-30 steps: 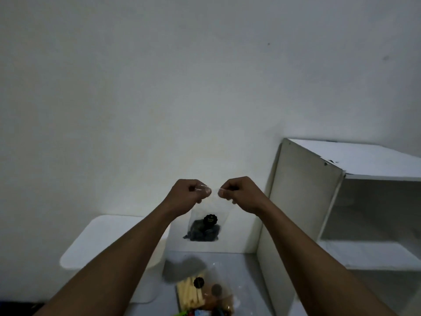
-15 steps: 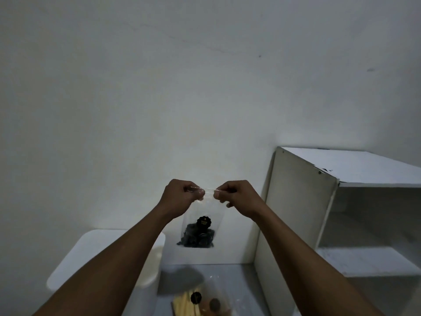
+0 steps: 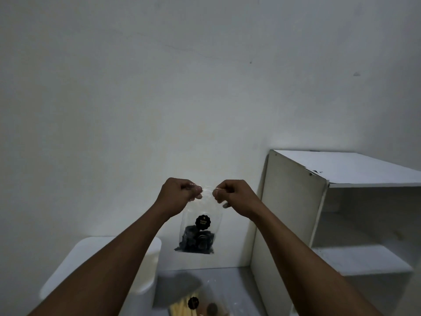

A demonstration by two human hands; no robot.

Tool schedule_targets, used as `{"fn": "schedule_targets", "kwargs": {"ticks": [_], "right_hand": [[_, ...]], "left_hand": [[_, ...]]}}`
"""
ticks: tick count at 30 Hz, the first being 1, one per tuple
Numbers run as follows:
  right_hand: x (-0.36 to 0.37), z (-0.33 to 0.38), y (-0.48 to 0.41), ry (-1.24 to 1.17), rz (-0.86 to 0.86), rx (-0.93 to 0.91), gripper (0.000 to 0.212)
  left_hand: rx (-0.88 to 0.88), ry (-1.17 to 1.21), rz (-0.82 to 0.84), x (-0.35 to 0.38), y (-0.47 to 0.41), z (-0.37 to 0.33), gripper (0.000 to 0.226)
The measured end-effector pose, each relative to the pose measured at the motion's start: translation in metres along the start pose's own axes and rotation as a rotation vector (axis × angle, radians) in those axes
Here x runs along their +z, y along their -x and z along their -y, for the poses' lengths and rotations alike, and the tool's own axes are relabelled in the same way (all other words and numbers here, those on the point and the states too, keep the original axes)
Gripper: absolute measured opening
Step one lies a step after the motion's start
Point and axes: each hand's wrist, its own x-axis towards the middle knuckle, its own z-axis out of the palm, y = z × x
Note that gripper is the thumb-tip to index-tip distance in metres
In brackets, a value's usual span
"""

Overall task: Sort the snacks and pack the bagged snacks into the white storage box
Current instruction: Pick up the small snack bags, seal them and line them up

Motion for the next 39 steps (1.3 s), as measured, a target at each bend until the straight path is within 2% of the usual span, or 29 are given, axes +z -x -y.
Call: {"fn": "schedule_targets", "kwargs": {"ticks": [6, 10, 13, 18, 23, 30, 35, 39], "right_hand": [[-0.006, 0.004, -0.003, 0.005, -0.015, -0.012, 0.01], [-0.003, 0.005, 0.0, -0.159, 0.001, 0.035, 0.01], [-0.001, 0.003, 0.001, -0.276, -0.002, 0.088, 0.013], [0.004, 0.008, -0.005, -0.235, -0.06, 0.064, 0.006], [0.01, 0.014, -0.007, -0.162, -0.038, 0.035, 0.007], [0.014, 0.02, -0.01, -0.088, -0.081, 0.019, 0.011], [0.018, 0.023, -0.007, -0.061, -0.038, 0.034, 0.01], [0.025, 0.026, -0.007, 0.035, -0.021, -0.003, 0.009]], "left_hand": [[-0.076, 0.097, 0.088, -0.001, 0.004, -0.007, 0.018], [0.003, 0.0, -0.006, -0.005, 0.0, -0.005, 0.011], [-0.009, 0.049, -0.008, -0.01, -0.003, -0.004, 0.01], [-0.058, 0.126, 0.038, -0.016, 0.0, -0.004, 0.016], [0.009, 0.089, -0.06, -0.022, -0.005, -0.002, 0.015], [-0.068, 0.155, 0.052, -0.03, -0.001, -0.004, 0.019], [0.004, 0.044, -0.034, -0.031, -0.003, -0.001, 0.015], [0.026, -0.048, -0.033, -0.028, -0.005, 0.002, 0.013]]}}
